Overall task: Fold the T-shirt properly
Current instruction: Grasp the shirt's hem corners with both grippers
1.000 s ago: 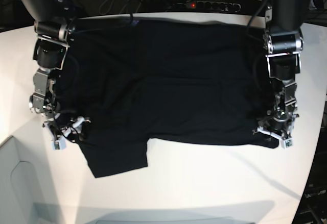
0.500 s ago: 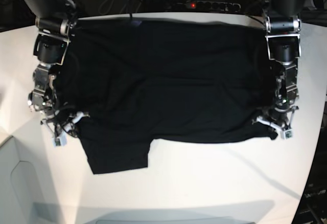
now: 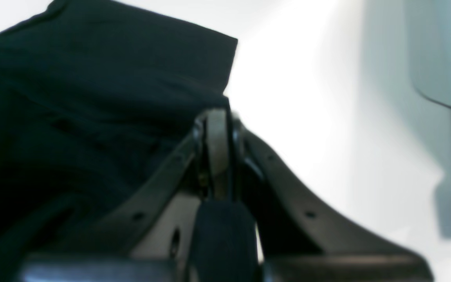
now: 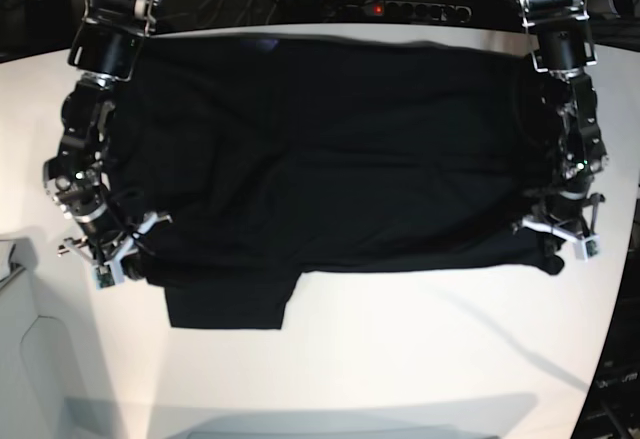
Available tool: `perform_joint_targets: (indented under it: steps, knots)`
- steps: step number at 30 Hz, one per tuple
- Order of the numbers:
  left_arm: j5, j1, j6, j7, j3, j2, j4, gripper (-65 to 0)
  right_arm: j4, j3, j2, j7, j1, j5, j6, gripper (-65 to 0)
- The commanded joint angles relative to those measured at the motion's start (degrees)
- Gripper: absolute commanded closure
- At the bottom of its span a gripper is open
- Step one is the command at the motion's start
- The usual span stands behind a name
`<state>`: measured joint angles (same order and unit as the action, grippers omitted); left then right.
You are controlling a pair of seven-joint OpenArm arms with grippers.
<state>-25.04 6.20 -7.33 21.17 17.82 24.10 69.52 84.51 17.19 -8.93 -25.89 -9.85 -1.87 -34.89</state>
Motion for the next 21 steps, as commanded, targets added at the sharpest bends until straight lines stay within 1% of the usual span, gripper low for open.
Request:
perform_joint_targets:
  steps: [1, 3, 6, 9, 11, 13, 14, 18, 19, 21]
  knots:
    - [-0.24, 0.09, -0.18, -1.26, 0.77, 1.09, 2.18, 0.0, 3.27, 0.00, -0.35, 1.67, -0.04, 1.03, -0.31, 0.0]
    - [-0.24, -1.41, -0.18, -1.26, 1.56, 1.09, 4.29, 0.0, 7.14, -0.18, -0.35, 1.67, 2.51, 1.03, -0.31, 0.0]
    - [-0.24, -2.90, -0.27, -1.26, 1.74, 1.09, 5.78, 0.0, 9.34, -0.36, 0.88, 1.67, 4.09, 1.03, -0.31, 0.0]
    - [-0.24, -3.08, -0.36, -1.26, 1.65, 1.00, 5.34, 0.0, 6.00, -0.36, 0.97, 1.58, 3.30, 0.86, -0.31, 0.0]
    - [-0.24, -3.08, -0.36, -1.26, 1.65, 1.00, 5.25, 0.0, 2.48, -0.44, 0.97, 0.97, 0.92, 0.77, -0.31, -0.2]
    - [-0.24, -3.08, -0.36, -1.26, 1.65, 1.00, 5.25, 0.0, -1.74, -0.27, 0.71, -0.79, -1.63, 0.77, -0.31, -4.8]
    - [-0.24, -3.08, -0.36, -1.26, 1.65, 1.00, 5.25, 0.0, -3.85, -0.36, -0.08, -1.41, -3.12, 0.68, -0.31, -8.2]
    - [0.03, -2.72, -0.27, -1.26, 1.56, 1.00, 5.25, 0.0, -13.61, -0.44, -2.10, -1.76, -7.96, 0.77, -0.31, -25.7]
    - [0.11, -2.72, -0.27, -1.26, 1.56, 1.00, 5.25, 0.0, -15.54, -0.44, -2.63, -1.67, -8.66, 0.77, -0.31, -29.3]
    - [0.11, -2.72, -0.27, -1.26, 1.56, 1.00, 5.25, 0.0, -18.27, -0.44, -3.34, -0.26, -9.36, 0.77, -0.31, -32.5]
